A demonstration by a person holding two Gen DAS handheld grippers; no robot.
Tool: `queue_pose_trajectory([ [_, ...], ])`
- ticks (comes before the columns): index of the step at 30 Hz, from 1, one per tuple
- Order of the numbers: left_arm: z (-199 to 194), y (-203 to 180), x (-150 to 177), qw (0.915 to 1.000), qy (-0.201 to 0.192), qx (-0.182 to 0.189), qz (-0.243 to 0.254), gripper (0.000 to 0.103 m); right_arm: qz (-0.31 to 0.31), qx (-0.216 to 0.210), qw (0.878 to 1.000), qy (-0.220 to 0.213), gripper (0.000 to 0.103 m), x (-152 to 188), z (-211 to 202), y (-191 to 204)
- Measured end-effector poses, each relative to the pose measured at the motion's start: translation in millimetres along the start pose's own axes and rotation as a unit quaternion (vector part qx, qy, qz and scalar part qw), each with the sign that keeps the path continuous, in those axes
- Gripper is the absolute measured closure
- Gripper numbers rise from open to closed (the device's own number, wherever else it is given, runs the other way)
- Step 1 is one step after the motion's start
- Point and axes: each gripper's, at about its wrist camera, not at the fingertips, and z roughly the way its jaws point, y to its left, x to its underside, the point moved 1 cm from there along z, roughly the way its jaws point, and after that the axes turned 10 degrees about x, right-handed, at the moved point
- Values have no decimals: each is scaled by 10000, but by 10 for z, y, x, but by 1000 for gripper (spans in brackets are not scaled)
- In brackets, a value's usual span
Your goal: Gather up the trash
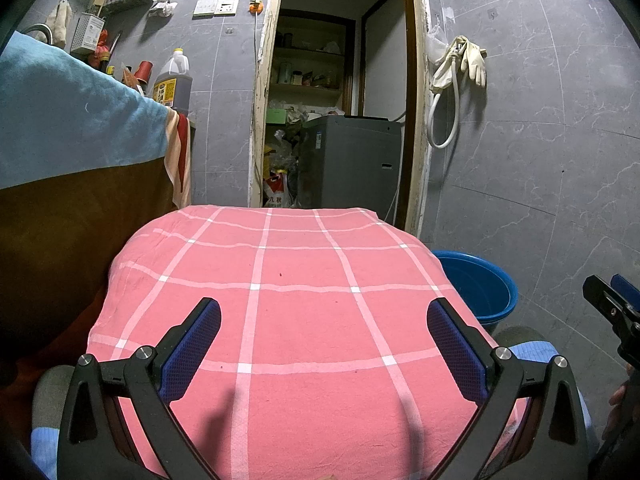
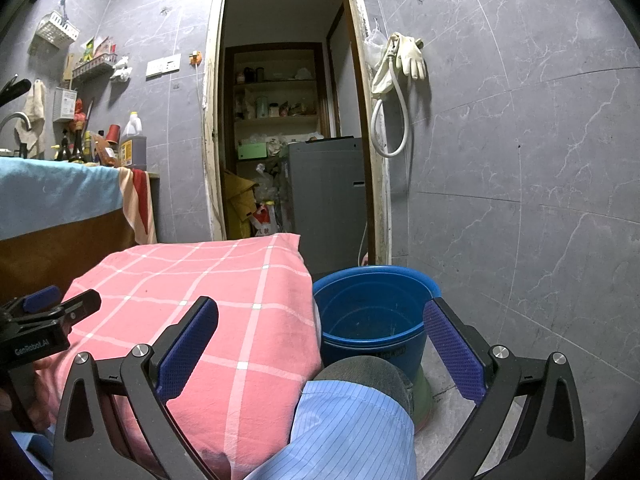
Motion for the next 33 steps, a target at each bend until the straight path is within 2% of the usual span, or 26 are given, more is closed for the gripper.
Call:
queue_pose_trajectory([
  [26,1,-10,-8,10000,6,2,-1,2,-2,1,10000,7,0,-5,-2,4],
  [33,19,-20,48,9998,-3,-190,100,2,-1,2,10000,10,0,-3,-3,8],
])
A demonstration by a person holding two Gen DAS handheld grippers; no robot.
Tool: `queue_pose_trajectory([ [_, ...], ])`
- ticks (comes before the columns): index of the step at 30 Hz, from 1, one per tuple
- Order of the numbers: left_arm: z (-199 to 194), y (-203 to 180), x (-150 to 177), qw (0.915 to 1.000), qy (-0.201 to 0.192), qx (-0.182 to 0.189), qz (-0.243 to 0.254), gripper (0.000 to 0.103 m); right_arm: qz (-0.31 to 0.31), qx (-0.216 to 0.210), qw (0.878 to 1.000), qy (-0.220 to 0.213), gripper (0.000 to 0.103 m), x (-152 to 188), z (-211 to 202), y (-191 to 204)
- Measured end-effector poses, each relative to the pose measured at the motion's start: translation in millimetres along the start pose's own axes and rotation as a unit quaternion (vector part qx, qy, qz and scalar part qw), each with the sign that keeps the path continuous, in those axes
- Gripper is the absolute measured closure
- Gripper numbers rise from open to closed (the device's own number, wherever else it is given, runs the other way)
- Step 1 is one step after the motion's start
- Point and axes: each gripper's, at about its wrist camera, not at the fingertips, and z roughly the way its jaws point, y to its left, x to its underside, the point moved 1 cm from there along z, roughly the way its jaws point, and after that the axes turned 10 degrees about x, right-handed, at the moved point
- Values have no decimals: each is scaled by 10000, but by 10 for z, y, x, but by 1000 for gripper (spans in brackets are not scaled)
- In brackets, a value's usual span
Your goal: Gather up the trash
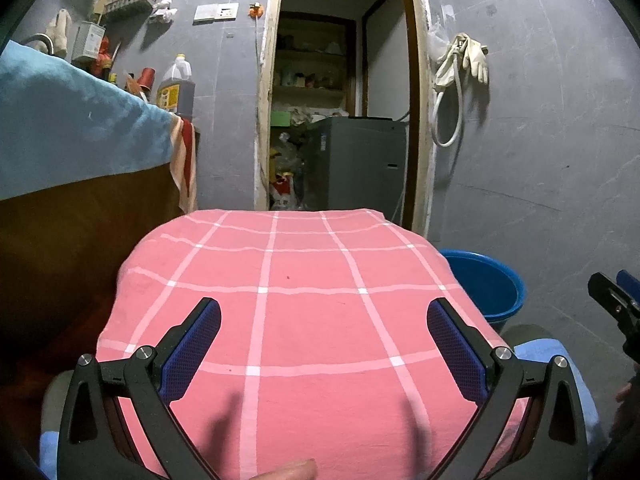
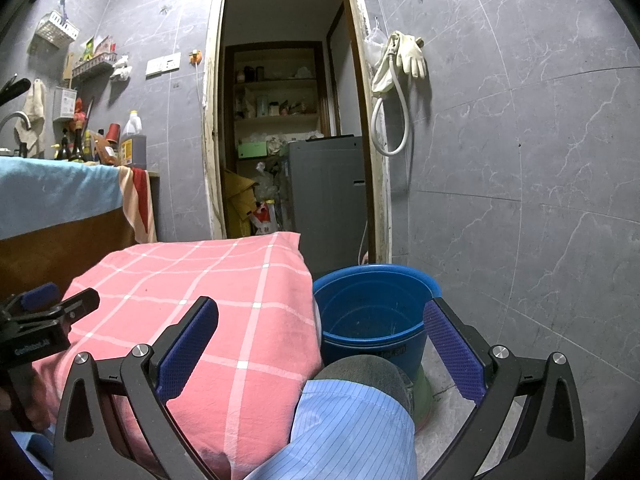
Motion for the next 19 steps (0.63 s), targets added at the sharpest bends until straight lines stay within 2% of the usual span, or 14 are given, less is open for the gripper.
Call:
queue_pose_trajectory([
  [19,-10,-60,10,9999,-12,-14,128,2,-5,1,10000,11,0,-8,-2,5],
])
